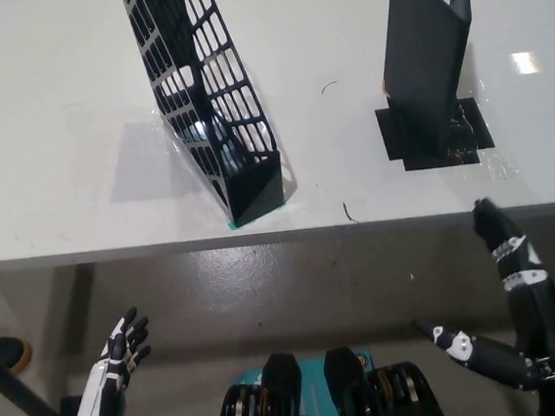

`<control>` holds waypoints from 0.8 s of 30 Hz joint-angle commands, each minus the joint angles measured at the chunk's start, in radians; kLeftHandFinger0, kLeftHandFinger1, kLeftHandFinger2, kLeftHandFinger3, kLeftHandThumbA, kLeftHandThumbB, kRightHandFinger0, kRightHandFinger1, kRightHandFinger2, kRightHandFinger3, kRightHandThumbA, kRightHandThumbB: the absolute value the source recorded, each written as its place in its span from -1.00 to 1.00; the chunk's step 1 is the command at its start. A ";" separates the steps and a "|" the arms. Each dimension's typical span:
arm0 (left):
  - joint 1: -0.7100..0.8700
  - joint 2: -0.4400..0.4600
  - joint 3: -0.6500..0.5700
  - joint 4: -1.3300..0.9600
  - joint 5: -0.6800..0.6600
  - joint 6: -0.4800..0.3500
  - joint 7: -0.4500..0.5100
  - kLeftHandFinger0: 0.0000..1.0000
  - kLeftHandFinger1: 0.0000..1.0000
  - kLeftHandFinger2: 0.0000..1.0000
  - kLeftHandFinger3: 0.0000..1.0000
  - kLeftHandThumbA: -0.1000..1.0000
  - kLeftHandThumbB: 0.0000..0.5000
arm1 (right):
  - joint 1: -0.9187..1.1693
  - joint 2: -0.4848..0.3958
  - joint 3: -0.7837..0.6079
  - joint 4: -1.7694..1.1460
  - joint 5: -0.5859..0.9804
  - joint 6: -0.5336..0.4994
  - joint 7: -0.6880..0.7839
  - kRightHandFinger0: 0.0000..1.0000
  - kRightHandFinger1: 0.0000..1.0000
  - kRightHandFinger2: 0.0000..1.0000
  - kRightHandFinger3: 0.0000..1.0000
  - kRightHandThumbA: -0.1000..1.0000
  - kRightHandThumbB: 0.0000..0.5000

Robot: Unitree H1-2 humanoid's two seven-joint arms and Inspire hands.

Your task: A notebook is kept standing on the table on the right hand side and a black shelf is kept on the left hand side and the robot uses its right hand to grab the notebook and places it in the shelf

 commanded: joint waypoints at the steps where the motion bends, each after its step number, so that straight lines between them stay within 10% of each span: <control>1: -0.004 0.013 0.004 -0.003 -0.005 -0.058 -0.009 1.00 1.00 1.00 1.00 1.00 -0.62 | -0.053 0.011 -0.028 -0.078 -0.032 -0.042 -0.023 1.00 1.00 1.00 1.00 1.00 0.45; 24: 0.023 0.006 0.003 -0.001 -0.007 -0.064 -0.011 1.00 1.00 1.00 1.00 1.00 -0.74 | -0.462 -0.014 -0.226 0.258 -0.009 0.098 -0.113 1.00 1.00 1.00 1.00 1.00 0.79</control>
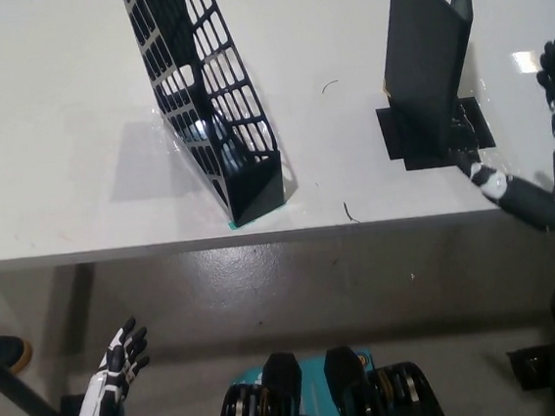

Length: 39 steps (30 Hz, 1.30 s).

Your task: A notebook is kept standing on the table on the right hand side and a black shelf is kept on the left hand side and the robot uses its right hand to grab the notebook and places it in the shelf

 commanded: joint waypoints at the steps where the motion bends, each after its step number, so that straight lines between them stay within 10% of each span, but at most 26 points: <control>1: -0.005 0.007 0.001 0.003 -0.006 -0.053 -0.008 1.00 1.00 1.00 1.00 1.00 -0.74 | -0.090 -0.014 -0.023 0.061 0.004 0.027 -0.041 1.00 1.00 1.00 1.00 1.00 0.81; 18: 0.001 0.003 -0.001 0.001 -0.002 -0.056 -0.006 1.00 1.00 1.00 1.00 1.00 -0.76 | -0.443 -0.054 -0.040 0.667 -0.007 0.012 -0.151 1.00 1.00 1.00 1.00 1.00 0.54; 23: 0.001 0.005 -0.001 0.009 -0.005 -0.065 -0.010 1.00 1.00 1.00 1.00 1.00 -0.70 | -0.602 -0.071 -0.045 0.942 0.028 -0.018 -0.162 1.00 1.00 1.00 1.00 1.00 0.88; 29: 0.001 0.004 -0.002 0.007 -0.011 -0.063 -0.014 1.00 1.00 1.00 1.00 1.00 -0.74 | -0.776 -0.070 -0.119 1.236 0.149 -0.109 -0.111 1.00 1.00 1.00 1.00 1.00 0.85; 31: 0.003 0.001 -0.002 0.008 -0.019 -0.063 -0.019 1.00 1.00 1.00 1.00 1.00 -0.74 | -0.807 -0.062 -0.135 1.274 0.137 -0.116 -0.223 1.00 1.00 1.00 1.00 0.47 0.71; 32: 0.001 0.000 -0.001 0.008 -0.025 -0.061 -0.021 1.00 1.00 1.00 1.00 1.00 -0.74 | -0.840 -0.052 -0.139 1.303 0.112 -0.104 -0.352 -0.12 -0.19 -0.10 0.04 -0.12 -0.15; 33: -0.002 0.001 -0.001 0.007 -0.022 -0.060 -0.019 1.00 1.00 1.00 1.00 1.00 -0.75 | -0.857 -0.047 -0.148 1.315 0.114 -0.106 -0.392 -0.82 -0.61 -0.17 0.01 -0.12 0.23; 35: -0.005 0.001 0.000 0.005 -0.014 -0.059 -0.012 1.00 1.00 1.00 1.00 1.00 -0.76 | -0.881 -0.036 -0.150 1.324 0.108 -0.106 -0.452 -1.00 -1.00 -0.69 -0.71 -0.98 -0.29; 39: -0.001 0.001 -0.002 -0.007 -0.008 -0.052 -0.012 1.00 1.00 1.00 1.00 1.00 -0.71 | -0.868 -0.023 -0.134 1.321 0.096 -0.176 -0.442 -1.00 -1.00 -0.45 -0.30 -1.00 -0.65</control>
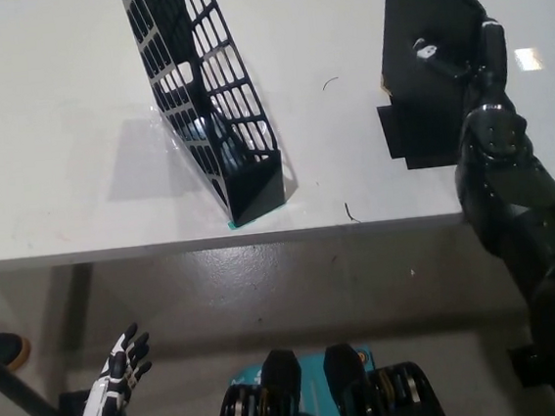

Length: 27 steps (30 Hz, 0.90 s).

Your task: A notebook is kept standing on the table on the right hand side and a black shelf is kept on the left hand side and the robot uses its right hand to grab the notebook and places it in the shelf

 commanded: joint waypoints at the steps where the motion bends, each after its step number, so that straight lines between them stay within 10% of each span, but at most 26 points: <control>1: -0.007 0.005 -0.001 -0.025 -0.013 -0.026 -0.012 1.00 1.00 1.00 1.00 1.00 -0.71 | -0.102 0.016 0.012 -0.002 -0.003 -0.147 -0.163 -1.00 -1.00 -0.45 -0.30 -1.00 -0.64; 18: -0.012 0.010 0.001 -0.019 -0.006 -0.027 -0.016 1.00 1.00 1.00 1.00 1.00 -0.52 | -0.043 0.015 0.152 -0.232 -0.099 -0.157 -0.266 -1.00 -1.00 -0.25 0.10 -1.00 -0.58; 27: -0.016 0.012 0.001 -0.022 -0.011 -0.021 -0.020 1.00 1.00 1.00 1.00 1.00 -0.49 | 0.052 0.037 0.235 -0.863 -0.269 0.056 -0.221 -1.00 -0.68 0.21 0.44 -1.00 -0.52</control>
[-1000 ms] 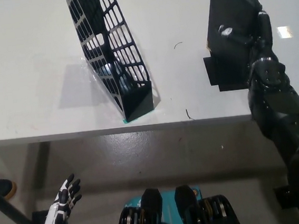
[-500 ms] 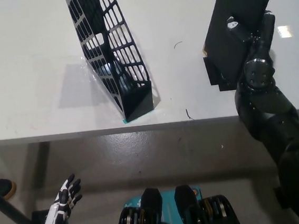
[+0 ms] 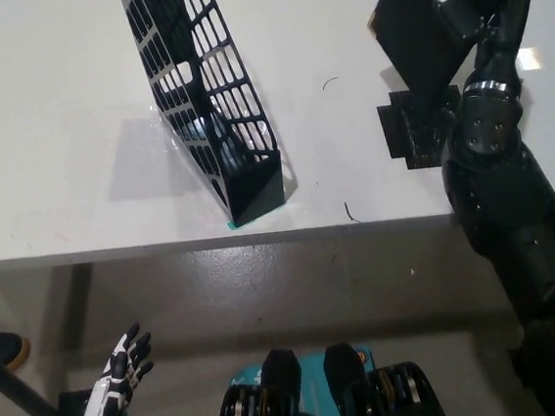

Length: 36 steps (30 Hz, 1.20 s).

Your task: A notebook is kept standing on the table on the right hand side and a black shelf is kept on the left hand side and the robot uses its right hand to grab the notebook and places it in the shelf

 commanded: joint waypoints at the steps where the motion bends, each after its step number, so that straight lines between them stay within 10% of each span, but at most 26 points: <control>1: -0.016 0.013 -0.001 -0.021 0.008 -0.027 -0.001 1.00 1.00 1.00 1.00 1.00 -0.51 | -0.055 0.023 0.089 -0.529 -0.211 0.119 0.017 -1.00 -0.61 0.28 0.51 -1.00 -0.58; 16: -0.023 0.010 -0.001 -0.019 -0.001 -0.022 -0.007 1.00 1.00 1.00 1.00 1.00 -0.57 | -0.142 0.143 0.196 -0.756 -0.269 0.263 0.074 -1.00 -0.53 0.33 0.51 -1.00 -0.52; 36: -0.024 0.017 -0.005 -0.024 0.008 -0.012 -0.008 1.00 1.00 1.00 1.00 1.00 -0.65 | -0.210 0.227 0.218 -0.525 -0.270 0.211 0.038 -1.00 -0.63 0.31 0.52 -1.00 -0.56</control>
